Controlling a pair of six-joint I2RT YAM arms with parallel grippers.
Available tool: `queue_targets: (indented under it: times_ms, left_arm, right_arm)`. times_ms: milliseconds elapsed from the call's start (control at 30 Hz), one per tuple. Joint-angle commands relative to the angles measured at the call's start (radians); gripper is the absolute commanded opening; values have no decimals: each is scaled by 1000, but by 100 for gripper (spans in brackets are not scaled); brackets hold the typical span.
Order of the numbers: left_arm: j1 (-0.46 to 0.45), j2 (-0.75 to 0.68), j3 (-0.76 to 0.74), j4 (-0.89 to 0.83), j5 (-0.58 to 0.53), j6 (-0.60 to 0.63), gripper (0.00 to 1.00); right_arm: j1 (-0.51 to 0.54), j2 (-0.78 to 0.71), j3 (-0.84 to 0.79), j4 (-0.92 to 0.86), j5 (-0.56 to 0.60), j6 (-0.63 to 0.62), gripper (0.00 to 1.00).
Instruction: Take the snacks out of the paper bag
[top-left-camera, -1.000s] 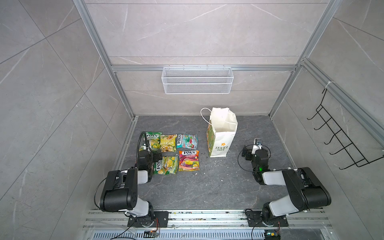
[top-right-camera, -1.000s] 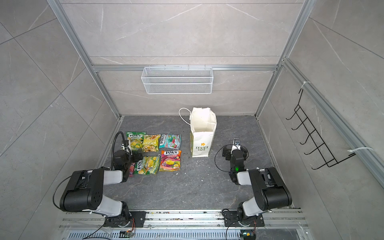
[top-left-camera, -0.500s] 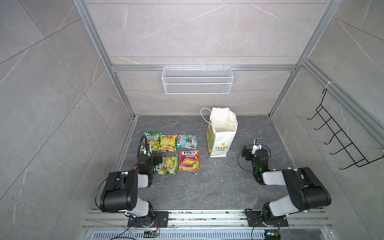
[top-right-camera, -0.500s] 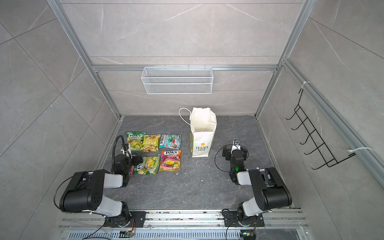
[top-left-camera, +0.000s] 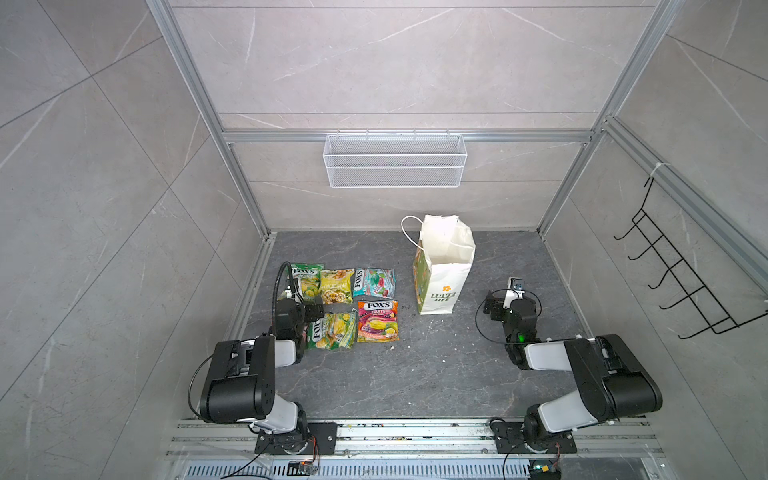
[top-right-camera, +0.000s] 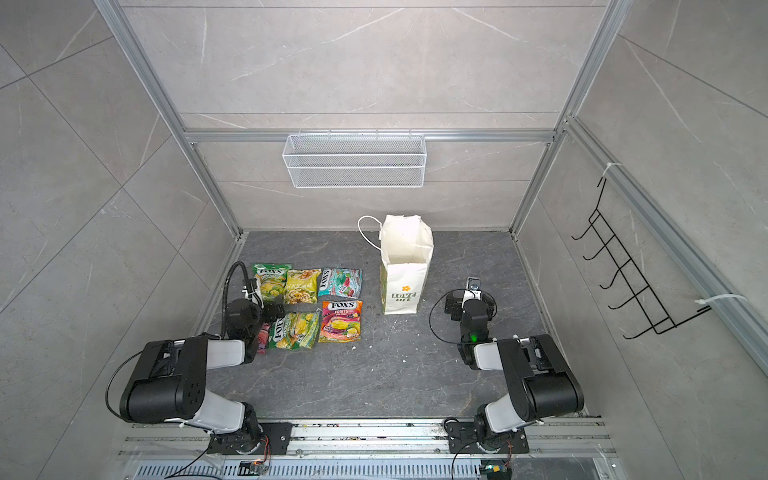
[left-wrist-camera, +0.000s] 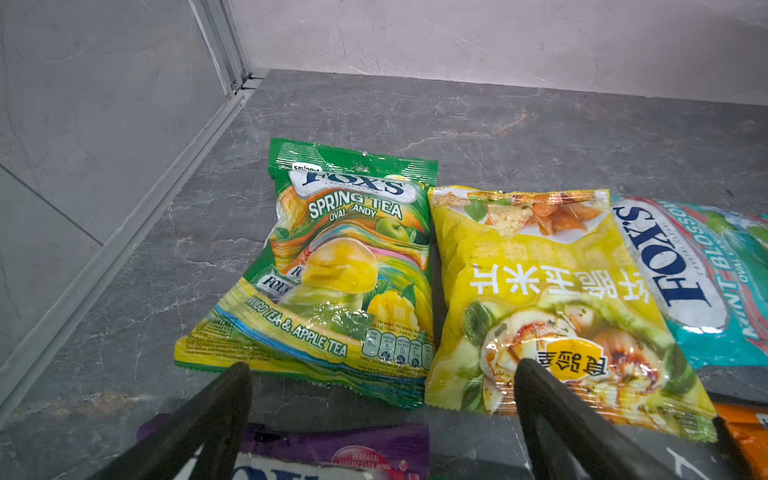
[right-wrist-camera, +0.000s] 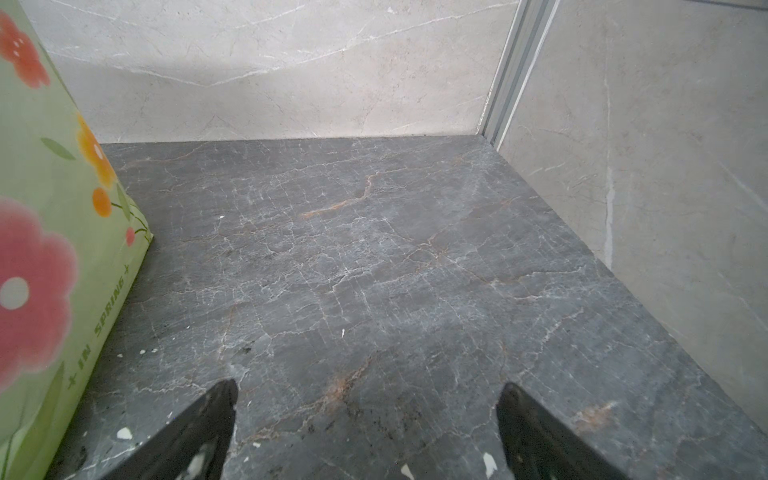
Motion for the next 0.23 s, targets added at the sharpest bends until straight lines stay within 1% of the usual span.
queue_targets:
  times_ms: [0,200]
  left_arm:
    - [5,-6,4,-2,-3,-9,100]
    - [4,-6,4,0,-3,-9,100]
  right_arm:
    - [0,12,16,-17,-41,0,100]
    - [0,8,12,-11,-43,-2,100]
